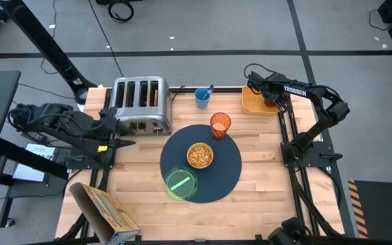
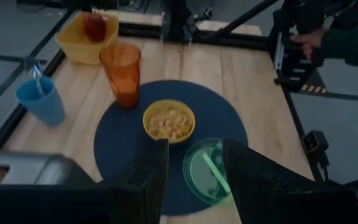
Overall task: Arrange a breakfast setting
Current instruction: Put the apple from the orange bin to the top left of the yellow bowl on the placemat
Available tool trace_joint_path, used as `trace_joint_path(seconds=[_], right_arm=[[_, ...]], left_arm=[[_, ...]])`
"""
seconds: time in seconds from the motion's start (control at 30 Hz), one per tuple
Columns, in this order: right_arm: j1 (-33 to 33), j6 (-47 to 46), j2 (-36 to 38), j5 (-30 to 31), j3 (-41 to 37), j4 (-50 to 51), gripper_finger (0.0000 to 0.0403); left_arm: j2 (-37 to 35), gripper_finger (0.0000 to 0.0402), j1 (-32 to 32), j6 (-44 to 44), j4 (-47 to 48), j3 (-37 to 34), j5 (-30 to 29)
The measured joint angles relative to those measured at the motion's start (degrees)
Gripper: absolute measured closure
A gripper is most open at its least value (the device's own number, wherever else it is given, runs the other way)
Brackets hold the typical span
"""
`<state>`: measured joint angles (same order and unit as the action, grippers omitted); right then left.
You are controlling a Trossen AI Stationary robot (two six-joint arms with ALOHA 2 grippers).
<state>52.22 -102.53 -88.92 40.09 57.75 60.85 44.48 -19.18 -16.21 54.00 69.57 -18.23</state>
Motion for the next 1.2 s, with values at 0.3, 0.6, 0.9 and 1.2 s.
trace_joint_path(seconds=[0.3,0.6,0.9,1.2], right_arm=[[0.7,5.8,0.0,-1.1,-0.8,-4.2,0.0217],[0.0,9.9,0.0,-0.9,-3.4,-9.0,0.0263],[0.0,13.1,0.0,-0.3,-3.4,-9.5,0.0304],[0.0,18.2,0.1,1.1,-3.4,-12.0,0.0354]], left_arm=[[-10.3,0.0242,0.0,-2.9,-4.3,-10.7,-0.1],[-13.9,0.0242,0.0,-6.1,-3.8,-14.2,-0.2],[-13.8,0.0242,0.0,-5.5,-3.6,-14.2,-0.2],[-13.9,0.0242,0.0,-6.0,-3.3,-14.2,-0.2]])
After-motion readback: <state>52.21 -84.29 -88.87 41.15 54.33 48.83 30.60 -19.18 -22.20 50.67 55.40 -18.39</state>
